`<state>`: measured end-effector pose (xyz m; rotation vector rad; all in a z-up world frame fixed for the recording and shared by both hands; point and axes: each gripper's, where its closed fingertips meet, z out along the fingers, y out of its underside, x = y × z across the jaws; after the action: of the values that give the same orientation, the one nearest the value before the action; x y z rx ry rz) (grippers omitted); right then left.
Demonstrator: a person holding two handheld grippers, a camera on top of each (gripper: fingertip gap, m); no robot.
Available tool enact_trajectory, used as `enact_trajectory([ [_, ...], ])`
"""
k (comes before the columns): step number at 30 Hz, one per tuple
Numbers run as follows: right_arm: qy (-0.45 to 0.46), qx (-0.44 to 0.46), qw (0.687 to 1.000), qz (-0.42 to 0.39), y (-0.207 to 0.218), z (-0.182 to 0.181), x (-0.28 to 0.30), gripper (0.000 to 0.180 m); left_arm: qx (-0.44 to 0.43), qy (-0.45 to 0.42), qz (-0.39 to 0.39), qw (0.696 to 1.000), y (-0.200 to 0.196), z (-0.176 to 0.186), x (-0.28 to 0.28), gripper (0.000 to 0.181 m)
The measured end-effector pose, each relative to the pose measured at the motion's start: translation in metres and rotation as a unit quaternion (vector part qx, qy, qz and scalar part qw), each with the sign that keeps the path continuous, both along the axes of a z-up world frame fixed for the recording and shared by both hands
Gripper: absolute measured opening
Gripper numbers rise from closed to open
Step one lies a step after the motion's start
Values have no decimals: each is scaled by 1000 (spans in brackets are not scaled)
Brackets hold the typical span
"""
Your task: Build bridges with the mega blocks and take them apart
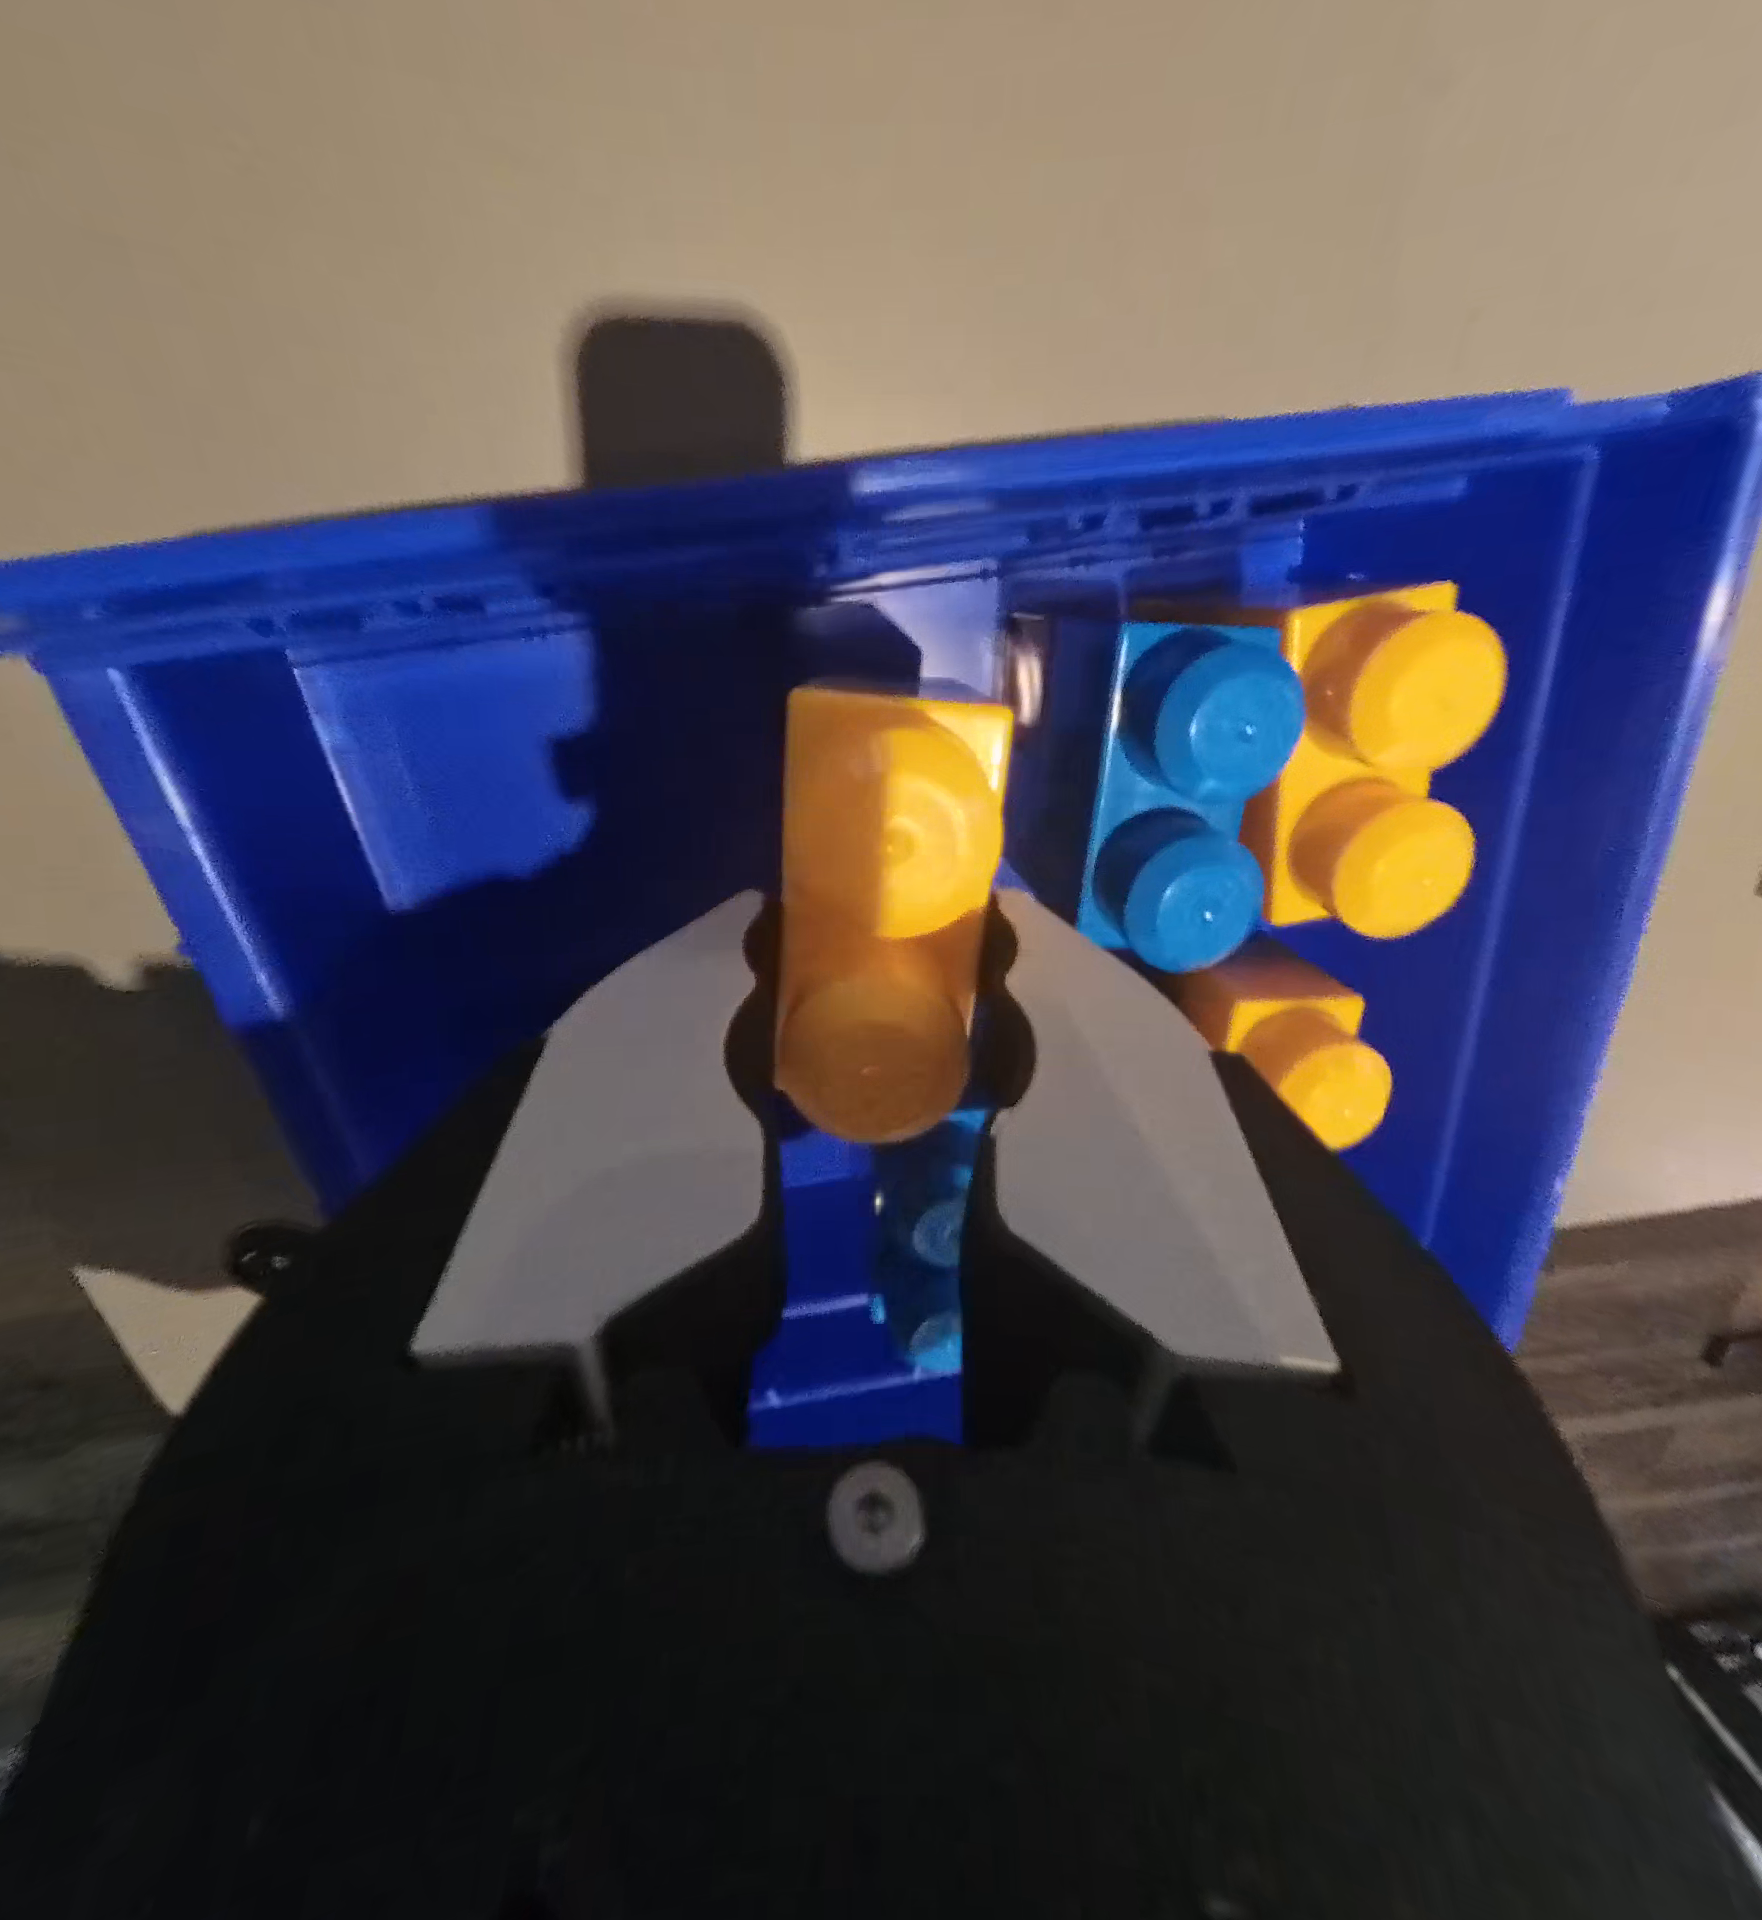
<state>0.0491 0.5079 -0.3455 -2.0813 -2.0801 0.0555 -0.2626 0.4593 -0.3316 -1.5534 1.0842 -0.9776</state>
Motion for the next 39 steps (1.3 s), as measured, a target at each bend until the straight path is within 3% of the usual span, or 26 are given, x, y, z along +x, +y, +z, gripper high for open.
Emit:
enact_trajectory([
  [12, 6, -38, 998, 44, 10, -39, -2, 36, 2, 31, -22, 999, -4, -11, 18, 54],
  [22, 11, -35, 998, 45, 8, -26, -1, 41, -11, 31, -28, 999, -5, -14, 20, 53],
  [28, 7, 12, 1000, 8, 3, 25, 9, 48, -17, 26, -29, 999, -8, -13, 19, 53],
  [32, 85, 95, 990, -53, 14, 85, 8, 43, -21, 28, -29, 999, -10, -14, 17, 54],
  [35, 134, 142, 976, -100, 15, 112, 2, 58, -14, 37, -27, 999, -12, -15, 15, 53],
  [39, 292, 174, 927, -156, 0, 142, -51, 65, -7, 23, -22, 999, -12, -6, 12, 54],
])
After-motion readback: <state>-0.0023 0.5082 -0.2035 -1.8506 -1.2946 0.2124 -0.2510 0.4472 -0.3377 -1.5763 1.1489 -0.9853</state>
